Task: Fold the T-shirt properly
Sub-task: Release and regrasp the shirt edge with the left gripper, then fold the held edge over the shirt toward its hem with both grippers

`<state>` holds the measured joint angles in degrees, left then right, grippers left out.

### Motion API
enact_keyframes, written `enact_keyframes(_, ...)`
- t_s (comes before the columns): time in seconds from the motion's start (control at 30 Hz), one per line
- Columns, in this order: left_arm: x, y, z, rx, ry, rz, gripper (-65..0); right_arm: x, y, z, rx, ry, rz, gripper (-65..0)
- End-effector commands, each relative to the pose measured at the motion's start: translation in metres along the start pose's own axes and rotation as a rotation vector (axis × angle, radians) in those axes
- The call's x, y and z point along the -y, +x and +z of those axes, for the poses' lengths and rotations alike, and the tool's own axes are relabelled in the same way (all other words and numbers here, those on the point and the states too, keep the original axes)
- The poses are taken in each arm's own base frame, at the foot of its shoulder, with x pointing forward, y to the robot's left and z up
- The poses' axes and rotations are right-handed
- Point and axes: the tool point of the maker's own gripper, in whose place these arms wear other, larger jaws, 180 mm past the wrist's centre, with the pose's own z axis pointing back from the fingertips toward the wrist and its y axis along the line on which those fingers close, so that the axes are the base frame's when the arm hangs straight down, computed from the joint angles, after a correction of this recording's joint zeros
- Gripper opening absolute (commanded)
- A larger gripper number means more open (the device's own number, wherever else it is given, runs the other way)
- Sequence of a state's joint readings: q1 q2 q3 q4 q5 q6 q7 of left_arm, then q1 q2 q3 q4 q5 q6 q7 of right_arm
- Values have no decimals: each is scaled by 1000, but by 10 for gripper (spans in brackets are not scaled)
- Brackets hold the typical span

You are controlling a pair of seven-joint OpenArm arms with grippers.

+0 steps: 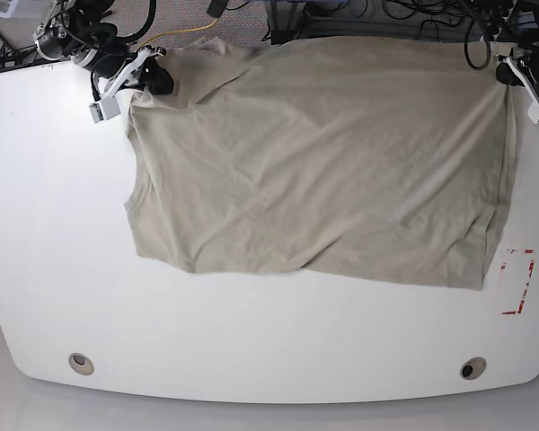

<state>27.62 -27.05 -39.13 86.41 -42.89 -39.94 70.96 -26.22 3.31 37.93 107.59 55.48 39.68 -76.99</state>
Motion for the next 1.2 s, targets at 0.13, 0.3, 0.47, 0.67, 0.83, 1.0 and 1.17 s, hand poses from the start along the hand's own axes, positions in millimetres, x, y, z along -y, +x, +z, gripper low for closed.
enact_keyframes(0.13, 15, 71, 40, 164, 104, -172, -603, -1, 10, 4, 35, -1, 24, -650)
enact_keyframes(0.3, 17, 99, 69, 247, 189, -201, -603, -3, 9, 5, 36, 3, 22, -650)
enact_keyframes(0.47, 16, 117, 79, 299, 217, -214, -603, -4, 6, 6, 32, 4, 18, -650)
enact_keyframes(0.67, 16, 140, 87, 369, 225, -215, -603, 0, 33, 9, 122, 16, 19, -650)
enact_keyframes(0.83, 14, 159, 85, 408, 197, -197, -601, 1, 59, 2, 178, 35, 35, -650)
enact_keyframes(1.0, 4, 167, 68, 410, 134, -118, -600, 10, 77, -11, 211, 67, 0, -650)
enact_keyframes(1.17, -5, 183, 56, 433, 68, -39, -599, 15, 92, -26, 234, 110, -40, -650)
